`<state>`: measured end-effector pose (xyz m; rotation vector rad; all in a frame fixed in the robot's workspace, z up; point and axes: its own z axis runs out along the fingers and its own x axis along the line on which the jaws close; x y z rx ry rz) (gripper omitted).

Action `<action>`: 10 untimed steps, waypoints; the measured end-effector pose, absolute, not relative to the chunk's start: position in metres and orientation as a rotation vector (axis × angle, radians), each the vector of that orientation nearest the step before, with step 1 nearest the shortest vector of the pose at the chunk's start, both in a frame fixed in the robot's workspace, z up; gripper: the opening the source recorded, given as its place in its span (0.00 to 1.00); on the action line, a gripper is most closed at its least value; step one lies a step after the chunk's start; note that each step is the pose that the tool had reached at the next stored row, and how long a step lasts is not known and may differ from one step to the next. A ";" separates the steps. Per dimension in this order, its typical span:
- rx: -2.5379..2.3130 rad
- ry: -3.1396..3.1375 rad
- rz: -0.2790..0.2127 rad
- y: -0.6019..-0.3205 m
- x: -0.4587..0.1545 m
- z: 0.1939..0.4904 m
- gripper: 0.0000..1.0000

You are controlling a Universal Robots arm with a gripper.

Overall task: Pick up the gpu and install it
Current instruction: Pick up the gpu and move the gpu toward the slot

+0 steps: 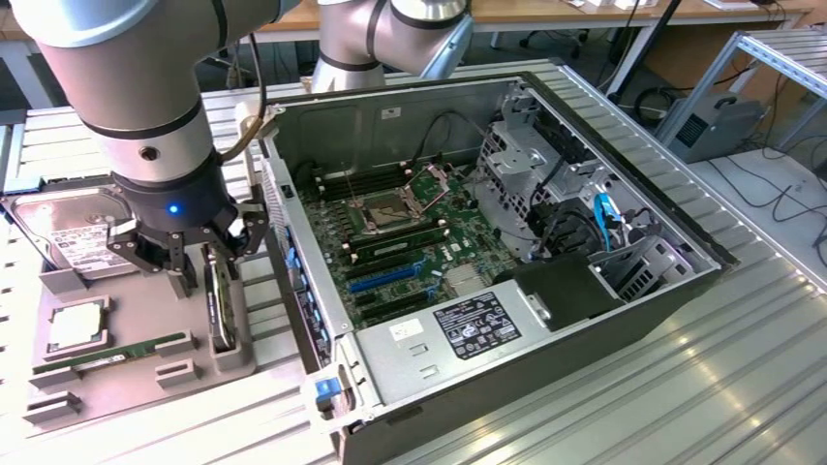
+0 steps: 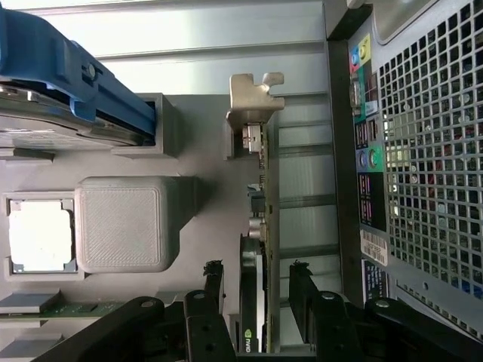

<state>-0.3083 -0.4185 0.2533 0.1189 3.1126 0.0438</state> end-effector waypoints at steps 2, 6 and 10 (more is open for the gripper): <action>0.119 3.112 0.044 -0.418 -0.308 0.253 0.48; 0.119 3.112 0.044 -0.418 -0.308 0.252 0.48; 0.119 3.112 0.044 -0.418 -0.308 0.252 0.48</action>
